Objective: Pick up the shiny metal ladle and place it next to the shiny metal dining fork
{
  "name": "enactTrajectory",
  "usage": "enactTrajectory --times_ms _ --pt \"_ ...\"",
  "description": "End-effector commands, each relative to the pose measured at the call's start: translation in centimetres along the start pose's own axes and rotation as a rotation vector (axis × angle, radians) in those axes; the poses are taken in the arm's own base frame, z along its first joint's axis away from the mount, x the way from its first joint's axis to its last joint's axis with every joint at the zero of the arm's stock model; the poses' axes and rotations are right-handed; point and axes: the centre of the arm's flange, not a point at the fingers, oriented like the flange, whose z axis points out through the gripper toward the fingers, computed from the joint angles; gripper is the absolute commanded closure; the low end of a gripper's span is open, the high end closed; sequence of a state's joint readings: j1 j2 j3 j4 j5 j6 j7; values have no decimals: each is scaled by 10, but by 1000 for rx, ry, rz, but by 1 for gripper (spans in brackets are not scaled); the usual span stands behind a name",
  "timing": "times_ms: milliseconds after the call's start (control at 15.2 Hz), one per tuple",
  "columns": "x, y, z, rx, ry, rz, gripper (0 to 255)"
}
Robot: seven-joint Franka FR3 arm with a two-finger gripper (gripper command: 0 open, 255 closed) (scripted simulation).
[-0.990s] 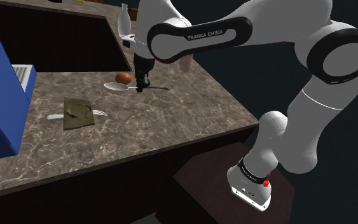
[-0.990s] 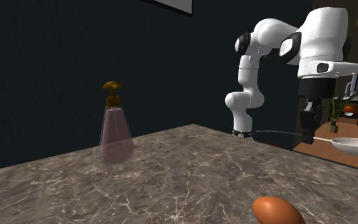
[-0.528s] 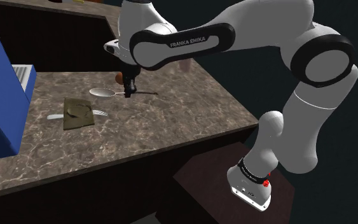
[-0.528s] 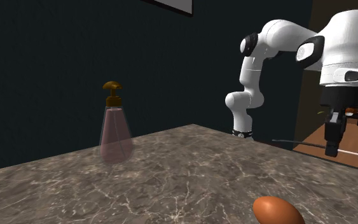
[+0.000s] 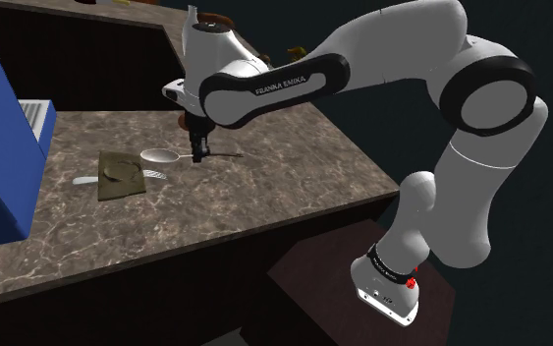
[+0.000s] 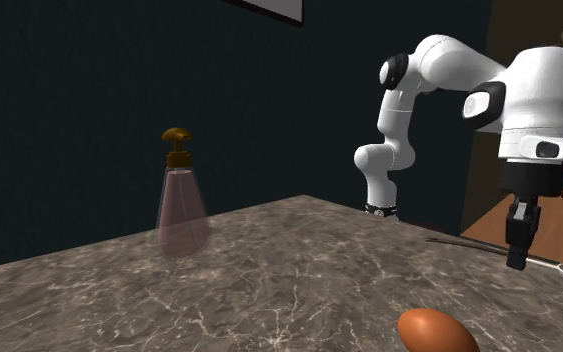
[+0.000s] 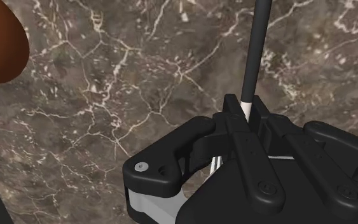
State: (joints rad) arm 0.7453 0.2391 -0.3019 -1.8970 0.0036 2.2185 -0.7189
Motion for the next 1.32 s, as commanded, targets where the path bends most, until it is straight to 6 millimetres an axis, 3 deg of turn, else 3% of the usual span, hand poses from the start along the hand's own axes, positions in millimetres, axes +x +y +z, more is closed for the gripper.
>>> enactTrajectory --times_ms 0,396,924,990,1254 --pt "0 -2 11 0 0 0 255" --pt "-1 -5 42 0 0 0 255" --pt "-1 -5 42 0 0 0 255" --pt "-1 -5 40 0 0 0 0" --pt "-1 -5 40 0 1 0 0"
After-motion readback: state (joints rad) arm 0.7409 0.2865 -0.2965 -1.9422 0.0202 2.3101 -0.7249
